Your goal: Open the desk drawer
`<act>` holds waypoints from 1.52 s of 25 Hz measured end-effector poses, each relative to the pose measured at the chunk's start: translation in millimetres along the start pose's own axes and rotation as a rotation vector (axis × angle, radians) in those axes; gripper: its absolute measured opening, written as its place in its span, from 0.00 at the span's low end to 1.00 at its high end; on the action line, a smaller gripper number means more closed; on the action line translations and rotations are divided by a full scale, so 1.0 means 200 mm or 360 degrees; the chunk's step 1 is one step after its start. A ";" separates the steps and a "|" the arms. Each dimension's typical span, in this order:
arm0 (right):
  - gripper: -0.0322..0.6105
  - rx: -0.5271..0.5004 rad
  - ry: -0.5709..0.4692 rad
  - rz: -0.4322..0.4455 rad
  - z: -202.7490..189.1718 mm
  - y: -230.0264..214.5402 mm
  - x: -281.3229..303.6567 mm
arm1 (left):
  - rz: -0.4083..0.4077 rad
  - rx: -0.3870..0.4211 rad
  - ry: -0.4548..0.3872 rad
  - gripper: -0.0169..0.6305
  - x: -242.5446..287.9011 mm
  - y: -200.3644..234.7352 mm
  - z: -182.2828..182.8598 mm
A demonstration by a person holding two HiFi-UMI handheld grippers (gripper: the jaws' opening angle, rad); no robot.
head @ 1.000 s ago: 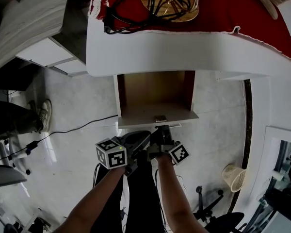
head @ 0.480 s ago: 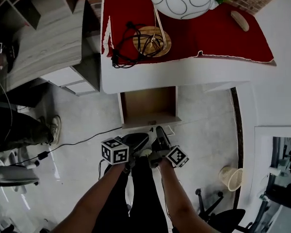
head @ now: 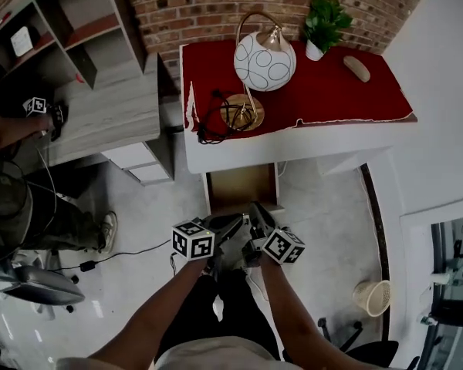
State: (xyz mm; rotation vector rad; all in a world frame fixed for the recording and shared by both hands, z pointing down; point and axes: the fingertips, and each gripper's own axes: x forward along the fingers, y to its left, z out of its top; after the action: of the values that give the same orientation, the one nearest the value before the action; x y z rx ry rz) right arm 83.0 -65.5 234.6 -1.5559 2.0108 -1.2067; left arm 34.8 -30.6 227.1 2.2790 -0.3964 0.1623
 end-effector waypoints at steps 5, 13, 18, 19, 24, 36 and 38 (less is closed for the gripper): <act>0.14 -0.0132 -0.0003 -0.0028 0.16 0.20 -0.02 | 0.0057 0.0151 -0.0123 0.04 -0.07 -0.13 0.21; 0.14 -0.0592 -0.0153 0.0092 0.48 0.65 -0.12 | 0.0041 0.0464 -0.0282 0.04 -0.12 -0.43 0.56; 0.14 -0.0713 -0.0381 0.0004 0.62 0.80 -0.23 | 0.0156 0.0655 -0.0367 0.04 -0.14 -0.57 0.71; 0.14 -0.0759 -0.0423 0.0003 0.65 0.84 -0.25 | 0.0182 0.0673 -0.0390 0.04 -0.15 -0.58 0.74; 0.14 -0.1055 -0.0574 0.0011 0.75 0.98 -0.45 | 0.0324 0.0849 -0.0477 0.04 -0.26 -0.67 0.78; 0.12 -0.1163 -0.0420 -0.0169 0.62 0.72 -0.61 | 0.0362 0.0902 -0.0516 0.04 -0.31 -0.70 0.65; 0.12 -0.1152 -0.0431 -0.0190 0.63 0.70 -0.64 | 0.0363 0.0888 -0.0496 0.04 -0.30 -0.70 0.62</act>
State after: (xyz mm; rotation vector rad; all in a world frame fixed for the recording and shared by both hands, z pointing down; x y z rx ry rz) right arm 127.0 4.0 22.9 -2.0347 2.3101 -0.2470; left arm 23.8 -20.3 30.2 2.8127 -0.8640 0.0308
